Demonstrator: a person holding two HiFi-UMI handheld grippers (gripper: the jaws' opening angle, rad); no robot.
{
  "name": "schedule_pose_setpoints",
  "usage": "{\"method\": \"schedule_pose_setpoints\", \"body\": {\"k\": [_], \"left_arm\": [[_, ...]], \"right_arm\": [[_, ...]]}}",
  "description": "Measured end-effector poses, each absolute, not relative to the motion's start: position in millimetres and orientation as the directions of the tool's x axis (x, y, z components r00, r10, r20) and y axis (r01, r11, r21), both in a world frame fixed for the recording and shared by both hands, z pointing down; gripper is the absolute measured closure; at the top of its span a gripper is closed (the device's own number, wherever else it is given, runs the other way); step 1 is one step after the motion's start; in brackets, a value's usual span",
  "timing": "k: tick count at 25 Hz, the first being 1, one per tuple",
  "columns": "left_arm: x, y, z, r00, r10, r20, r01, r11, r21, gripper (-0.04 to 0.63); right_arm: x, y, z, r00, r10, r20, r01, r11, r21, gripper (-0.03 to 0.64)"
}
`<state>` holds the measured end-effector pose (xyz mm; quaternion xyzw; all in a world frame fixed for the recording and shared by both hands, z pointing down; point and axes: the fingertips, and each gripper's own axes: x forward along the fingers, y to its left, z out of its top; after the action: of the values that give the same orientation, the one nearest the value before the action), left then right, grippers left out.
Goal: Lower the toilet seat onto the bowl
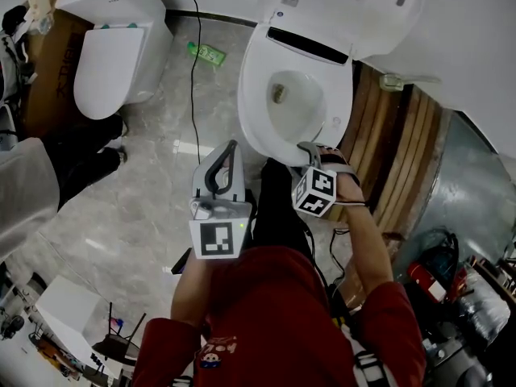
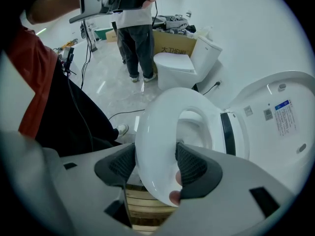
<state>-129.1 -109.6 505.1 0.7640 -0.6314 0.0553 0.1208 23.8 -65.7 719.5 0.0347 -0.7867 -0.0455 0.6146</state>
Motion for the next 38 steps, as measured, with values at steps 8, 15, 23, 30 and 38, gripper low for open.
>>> {"method": "schedule_pose_setpoints", "body": {"k": [8, 15, 23, 30, 38], "left_arm": [[-139.7, -107.1, 528.2, 0.178, -0.947, 0.269, -0.981, -0.15, 0.123, 0.586], [-144.8, -95.1, 555.2, 0.175, -0.935, 0.309, -0.98, -0.137, 0.143, 0.586], [-145.3, -75.7, 593.2, 0.168, -0.912, 0.375, -0.979, -0.111, 0.17, 0.586], [-142.8, -66.5, 622.9, 0.174, -0.892, 0.418, -0.978, -0.107, 0.18, 0.586], [-146.8, -55.6, 651.3, 0.174, -0.863, 0.474, -0.978, -0.095, 0.186, 0.586]], "right_arm": [[22.4, -52.8, 753.7, -0.19, -0.109, 0.976, 0.029, 0.993, 0.117, 0.373], [20.6, -42.1, 785.6, -0.175, -0.16, 0.972, 0.031, 0.985, 0.168, 0.371], [18.7, -30.7, 818.1, -0.163, -0.154, 0.975, 0.044, 0.986, 0.163, 0.37], [18.3, -26.1, 849.6, -0.158, -0.111, 0.981, 0.032, 0.993, 0.117, 0.37], [14.8, -22.5, 878.1, -0.142, -0.103, 0.985, 0.039, 0.993, 0.11, 0.37]]}}
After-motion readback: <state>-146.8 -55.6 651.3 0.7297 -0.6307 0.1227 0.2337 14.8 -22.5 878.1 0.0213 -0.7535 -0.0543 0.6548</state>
